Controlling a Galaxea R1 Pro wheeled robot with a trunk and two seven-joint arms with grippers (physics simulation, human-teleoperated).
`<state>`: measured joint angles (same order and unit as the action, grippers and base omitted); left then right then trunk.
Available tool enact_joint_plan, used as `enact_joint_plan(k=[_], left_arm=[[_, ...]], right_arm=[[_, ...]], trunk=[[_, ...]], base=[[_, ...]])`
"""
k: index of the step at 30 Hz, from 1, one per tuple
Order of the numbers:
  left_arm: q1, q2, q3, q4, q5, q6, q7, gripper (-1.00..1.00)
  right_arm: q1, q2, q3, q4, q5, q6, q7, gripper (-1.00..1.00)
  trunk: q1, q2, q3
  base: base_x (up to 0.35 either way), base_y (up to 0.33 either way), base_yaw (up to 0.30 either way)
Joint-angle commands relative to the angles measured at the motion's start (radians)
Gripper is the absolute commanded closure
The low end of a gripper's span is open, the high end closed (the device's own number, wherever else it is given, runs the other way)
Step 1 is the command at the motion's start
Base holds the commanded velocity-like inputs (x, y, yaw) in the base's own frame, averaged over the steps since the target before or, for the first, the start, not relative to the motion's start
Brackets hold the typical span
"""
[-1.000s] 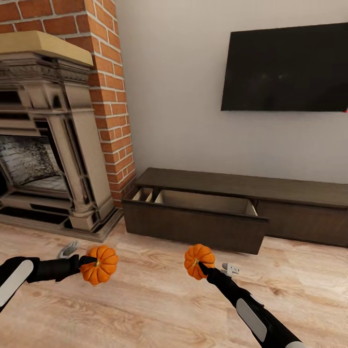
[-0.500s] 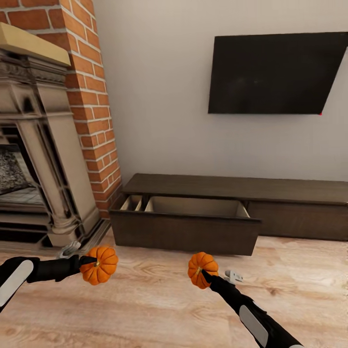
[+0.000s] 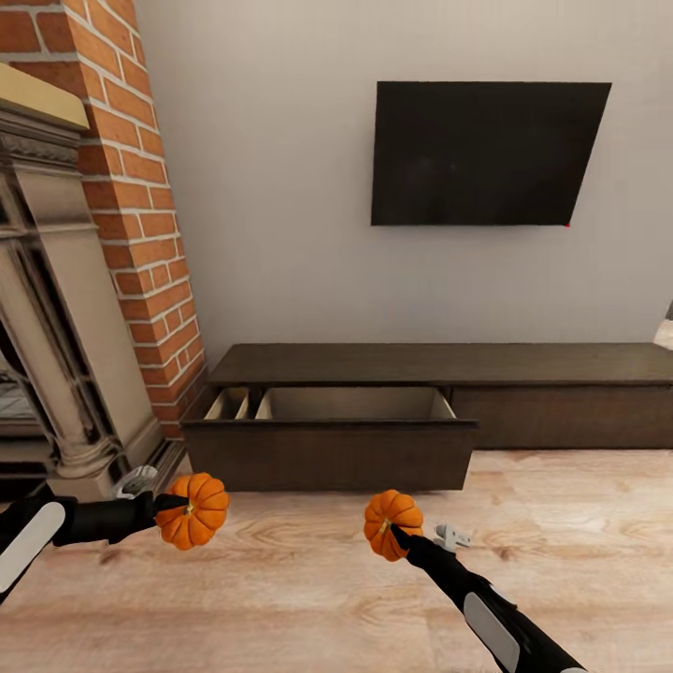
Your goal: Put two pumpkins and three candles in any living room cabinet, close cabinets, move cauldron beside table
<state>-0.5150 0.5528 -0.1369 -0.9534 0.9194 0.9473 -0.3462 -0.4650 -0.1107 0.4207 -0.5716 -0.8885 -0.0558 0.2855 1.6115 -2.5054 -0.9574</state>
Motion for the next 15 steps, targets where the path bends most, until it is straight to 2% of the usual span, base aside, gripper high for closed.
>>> enact_joint_plan(k=[1, 4, 10, 15], left_arm=[[0.000, 0.001, -0.002, -0.001, -0.007, 0.001, -0.001, 1.00], [-0.001, 0.001, -0.001, -0.001, -0.007, 0.001, -0.001, 1.00], [0.000, 0.001, 0.008, -0.001, -0.006, 0.001, -0.002, 1.00], [-0.001, 0.001, 0.004, -0.001, -0.008, 0.005, 0.001, 1.00]], right_arm=[[-0.001, -0.001, 0.009, 0.001, -0.010, -0.006, 0.000, 1.00], [-0.001, -0.001, 0.009, 0.001, -0.010, -0.006, 0.000, 1.00], [-0.001, -0.001, 0.009, 0.001, -0.012, -0.006, 0.000, 1.00], [-0.001, -0.001, 0.009, 0.001, -0.013, -0.005, -0.007, 1.00]], trunk=[[0.000, 0.000, 0.000], [0.000, 0.000, 0.002], [0.000, 0.000, 0.002], [-0.003, 0.001, 0.022]], base=[[-0.141, -0.041, -0.199], [-0.112, -0.033, -0.132], [-0.013, -0.004, -0.017], [0.000, 0.000, 0.000]])
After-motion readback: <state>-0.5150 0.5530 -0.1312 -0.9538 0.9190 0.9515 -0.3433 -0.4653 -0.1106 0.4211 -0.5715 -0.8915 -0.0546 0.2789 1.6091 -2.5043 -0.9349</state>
